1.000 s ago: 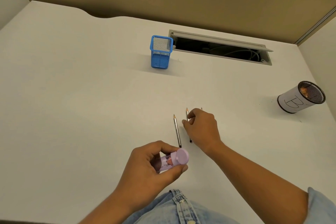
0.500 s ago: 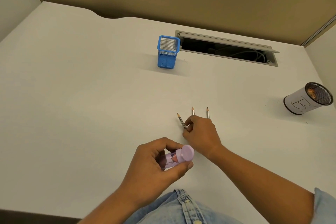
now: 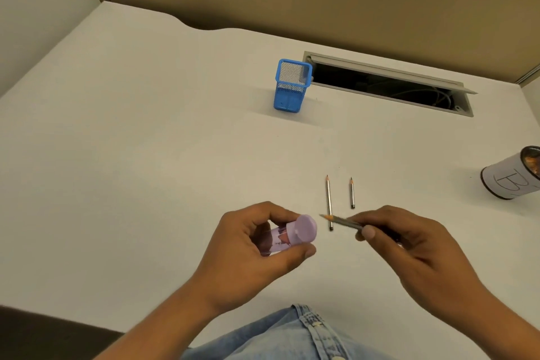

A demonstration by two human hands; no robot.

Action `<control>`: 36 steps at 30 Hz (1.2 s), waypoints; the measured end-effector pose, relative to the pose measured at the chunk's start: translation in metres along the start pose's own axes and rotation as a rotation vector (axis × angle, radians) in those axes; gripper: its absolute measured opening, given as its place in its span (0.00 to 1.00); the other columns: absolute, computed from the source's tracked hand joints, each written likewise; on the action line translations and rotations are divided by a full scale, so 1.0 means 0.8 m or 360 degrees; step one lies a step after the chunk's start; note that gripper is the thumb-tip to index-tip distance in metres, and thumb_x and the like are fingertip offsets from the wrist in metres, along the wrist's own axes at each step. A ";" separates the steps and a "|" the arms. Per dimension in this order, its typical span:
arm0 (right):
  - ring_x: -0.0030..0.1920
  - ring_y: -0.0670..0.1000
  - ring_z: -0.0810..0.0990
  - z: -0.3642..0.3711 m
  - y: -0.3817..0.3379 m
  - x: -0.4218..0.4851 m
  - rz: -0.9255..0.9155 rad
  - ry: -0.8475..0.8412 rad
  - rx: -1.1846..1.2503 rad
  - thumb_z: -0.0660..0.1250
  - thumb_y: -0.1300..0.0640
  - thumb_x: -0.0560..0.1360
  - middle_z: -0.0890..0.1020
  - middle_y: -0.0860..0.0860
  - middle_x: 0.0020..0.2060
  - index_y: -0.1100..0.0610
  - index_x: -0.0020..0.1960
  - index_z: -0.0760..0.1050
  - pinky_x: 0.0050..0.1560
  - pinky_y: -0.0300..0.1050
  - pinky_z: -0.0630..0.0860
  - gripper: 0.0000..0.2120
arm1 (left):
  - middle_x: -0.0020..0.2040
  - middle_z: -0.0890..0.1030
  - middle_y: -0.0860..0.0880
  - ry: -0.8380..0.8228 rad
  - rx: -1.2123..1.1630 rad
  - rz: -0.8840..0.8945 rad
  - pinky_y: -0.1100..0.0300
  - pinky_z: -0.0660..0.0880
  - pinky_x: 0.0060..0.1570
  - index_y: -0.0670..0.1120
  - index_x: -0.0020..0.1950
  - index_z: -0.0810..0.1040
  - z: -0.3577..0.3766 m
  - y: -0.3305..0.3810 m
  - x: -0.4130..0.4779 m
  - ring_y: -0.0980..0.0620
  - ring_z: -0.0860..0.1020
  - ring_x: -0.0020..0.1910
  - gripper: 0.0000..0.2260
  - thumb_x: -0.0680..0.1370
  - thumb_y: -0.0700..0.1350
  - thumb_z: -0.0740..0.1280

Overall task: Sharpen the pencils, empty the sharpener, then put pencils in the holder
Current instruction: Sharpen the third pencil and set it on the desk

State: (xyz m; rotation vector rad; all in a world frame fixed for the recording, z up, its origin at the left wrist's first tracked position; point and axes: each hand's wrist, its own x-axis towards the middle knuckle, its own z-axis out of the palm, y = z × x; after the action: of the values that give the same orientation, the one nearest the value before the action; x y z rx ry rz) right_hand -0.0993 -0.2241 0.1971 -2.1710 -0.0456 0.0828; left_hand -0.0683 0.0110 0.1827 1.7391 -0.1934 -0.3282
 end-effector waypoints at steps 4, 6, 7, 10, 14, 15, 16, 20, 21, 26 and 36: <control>0.36 0.46 0.76 -0.005 -0.005 -0.012 -0.0217 -0.0008 -0.0236 0.67 0.53 0.75 0.81 0.42 0.38 0.42 0.50 0.83 0.35 0.33 0.69 0.09 | 0.42 0.86 0.55 -0.0107 -0.0055 -0.0030 0.64 0.79 0.37 0.53 0.45 0.85 0.002 -0.002 0.004 0.55 0.82 0.37 0.12 0.63 0.53 0.77; 0.36 0.43 0.76 -0.006 -0.007 -0.013 -0.0267 0.0006 -0.0297 0.68 0.55 0.75 0.79 0.39 0.38 0.44 0.51 0.83 0.35 0.33 0.69 0.09 | 0.42 0.86 0.55 -0.0144 -0.0044 -0.0035 0.65 0.79 0.38 0.54 0.46 0.85 0.005 0.000 0.005 0.56 0.81 0.37 0.12 0.63 0.53 0.77; 0.37 0.41 0.76 -0.006 -0.009 -0.014 -0.0295 0.0005 -0.0345 0.68 0.54 0.75 0.79 0.38 0.38 0.44 0.52 0.84 0.35 0.30 0.69 0.09 | 0.41 0.86 0.56 -0.0159 -0.0021 -0.0042 0.64 0.79 0.38 0.54 0.46 0.85 0.007 0.002 0.006 0.55 0.81 0.37 0.13 0.63 0.53 0.77; 0.41 0.38 0.76 -0.011 -0.014 -0.014 -0.0392 -0.0047 -0.0516 0.64 0.51 0.76 0.79 0.39 0.40 0.47 0.54 0.83 0.41 0.25 0.67 0.12 | 0.35 0.83 0.61 -0.0199 0.0053 -0.0025 0.69 0.74 0.32 0.54 0.45 0.85 0.011 0.009 0.007 0.59 0.78 0.32 0.11 0.64 0.51 0.77; 0.40 0.47 0.76 -0.015 -0.017 -0.014 -0.0621 -0.0106 -0.0840 0.64 0.52 0.77 0.81 0.45 0.41 0.52 0.54 0.81 0.39 0.36 0.72 0.10 | 0.33 0.81 0.63 -0.0355 0.0161 0.0006 0.74 0.69 0.32 0.52 0.45 0.85 0.015 0.014 0.009 0.62 0.76 0.29 0.09 0.66 0.46 0.79; 0.38 0.50 0.76 -0.015 -0.019 -0.014 -0.0696 -0.0092 -0.0928 0.64 0.52 0.78 0.81 0.46 0.40 0.53 0.52 0.80 0.36 0.41 0.73 0.09 | 0.33 0.81 0.62 -0.0382 0.0161 0.0020 0.74 0.69 0.32 0.52 0.44 0.85 0.016 0.016 0.008 0.62 0.76 0.30 0.09 0.67 0.45 0.79; 0.36 0.52 0.75 -0.015 -0.021 -0.015 -0.0754 -0.0075 -0.1015 0.64 0.51 0.78 0.81 0.47 0.38 0.54 0.50 0.81 0.32 0.44 0.72 0.09 | 0.34 0.82 0.61 -0.0399 0.0153 0.0045 0.73 0.70 0.32 0.52 0.43 0.85 0.018 0.017 0.008 0.61 0.76 0.30 0.08 0.67 0.45 0.79; 0.27 0.49 0.69 -0.017 -0.036 -0.019 -0.0620 -0.0176 -0.0936 0.64 0.47 0.77 0.76 0.46 0.28 0.50 0.40 0.79 0.25 0.42 0.65 0.11 | 0.36 0.81 0.59 -0.0327 0.0328 0.0442 0.73 0.68 0.31 0.49 0.45 0.84 0.022 0.017 0.006 0.62 0.75 0.30 0.07 0.69 0.44 0.79; 0.25 0.47 0.67 -0.014 -0.042 -0.019 -0.0309 -0.0281 -0.0654 0.66 0.44 0.76 0.74 0.45 0.25 0.49 0.37 0.76 0.25 0.40 0.63 0.12 | 0.37 0.81 0.58 -0.0319 0.0484 0.0644 0.71 0.69 0.31 0.47 0.46 0.83 0.021 0.016 0.006 0.61 0.76 0.32 0.07 0.70 0.45 0.78; 0.22 0.48 0.59 -0.007 -0.038 -0.017 0.0921 -0.0712 0.0559 0.75 0.47 0.67 0.66 0.47 0.21 0.53 0.31 0.71 0.25 0.39 0.56 0.16 | 0.41 0.84 0.54 -0.0366 0.0811 0.1043 0.61 0.74 0.29 0.49 0.48 0.85 0.019 0.006 0.001 0.57 0.78 0.35 0.08 0.69 0.45 0.77; 0.27 0.52 0.72 -0.018 -0.016 -0.021 -0.0680 -0.0305 -0.1133 0.58 0.45 0.80 0.77 0.46 0.29 0.50 0.42 0.81 0.24 0.44 0.68 0.17 | 0.36 0.82 0.57 -0.0214 0.0395 0.0559 0.71 0.69 0.31 0.51 0.45 0.85 0.034 0.012 -0.006 0.59 0.77 0.32 0.05 0.71 0.45 0.76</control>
State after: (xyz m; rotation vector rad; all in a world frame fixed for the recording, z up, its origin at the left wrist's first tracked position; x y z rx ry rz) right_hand -0.1151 -0.2294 0.2165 -2.7961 -0.7435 0.0292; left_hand -0.0813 -0.0144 0.1882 1.8858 -0.6519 -0.1670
